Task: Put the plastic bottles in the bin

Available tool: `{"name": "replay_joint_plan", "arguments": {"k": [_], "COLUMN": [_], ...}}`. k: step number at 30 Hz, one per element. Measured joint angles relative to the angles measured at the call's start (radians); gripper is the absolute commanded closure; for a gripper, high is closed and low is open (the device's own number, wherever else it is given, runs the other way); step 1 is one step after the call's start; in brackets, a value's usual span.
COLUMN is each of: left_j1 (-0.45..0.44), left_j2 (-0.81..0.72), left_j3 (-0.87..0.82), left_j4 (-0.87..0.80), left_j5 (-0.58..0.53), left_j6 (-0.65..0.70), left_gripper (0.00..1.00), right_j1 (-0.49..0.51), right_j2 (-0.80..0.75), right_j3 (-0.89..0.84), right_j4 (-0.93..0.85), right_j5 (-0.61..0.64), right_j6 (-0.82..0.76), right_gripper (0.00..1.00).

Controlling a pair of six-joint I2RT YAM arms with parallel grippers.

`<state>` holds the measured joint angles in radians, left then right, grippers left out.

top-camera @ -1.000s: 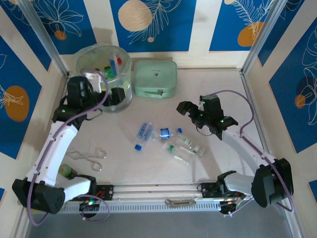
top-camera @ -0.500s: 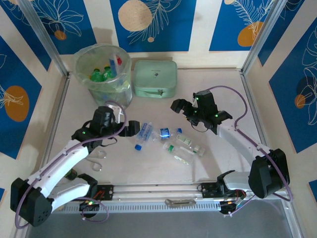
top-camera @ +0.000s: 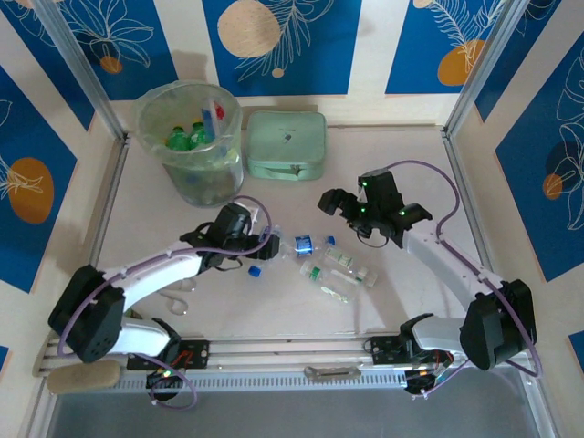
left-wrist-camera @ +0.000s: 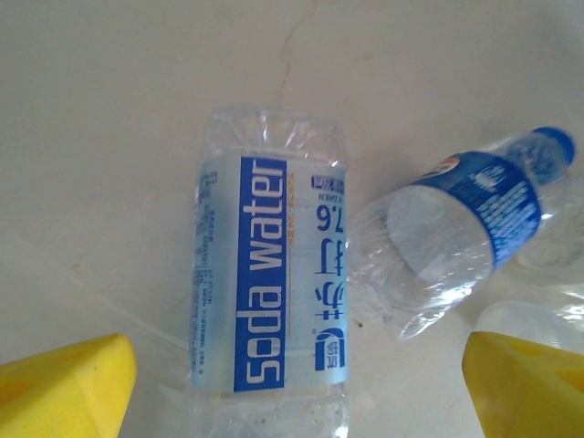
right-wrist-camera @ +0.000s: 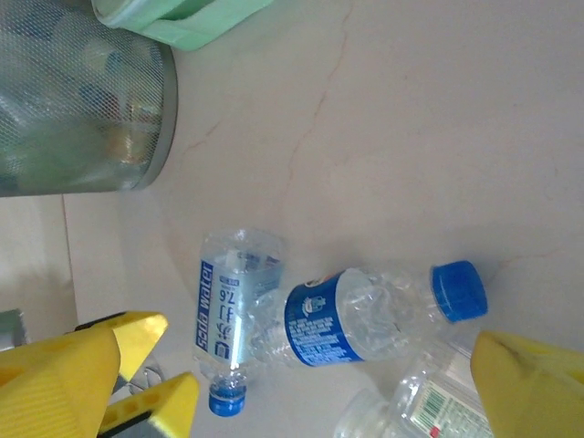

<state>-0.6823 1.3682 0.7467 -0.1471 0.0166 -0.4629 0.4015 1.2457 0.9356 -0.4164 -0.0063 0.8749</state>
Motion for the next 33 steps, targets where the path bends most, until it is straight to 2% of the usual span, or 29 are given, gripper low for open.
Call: {"name": "replay_joint_plan", "arguments": {"k": [8,21,33], "left_j1": [-0.024,-0.026,-0.027], "left_j2": [0.141,0.287,0.328], "left_j3": [0.021,0.130,0.152], "left_j4": [0.012,0.011,0.010], "left_j5": [-0.045,-0.130,-0.146], "left_j6": [0.004,0.079,0.106], "left_gripper": [0.15,0.23,0.45], "right_j1": [-0.012,-0.018,-0.024], "right_j2": [-0.026,-0.026,-0.026], "right_j3": [-0.019,-0.033,-0.036], "right_j4": [-0.048,-0.048,-0.048], "right_j5": [0.003,0.003,0.003], "right_j6": [-0.012,-0.012,-0.011], "right_gripper": [0.01,0.01,0.01]}}
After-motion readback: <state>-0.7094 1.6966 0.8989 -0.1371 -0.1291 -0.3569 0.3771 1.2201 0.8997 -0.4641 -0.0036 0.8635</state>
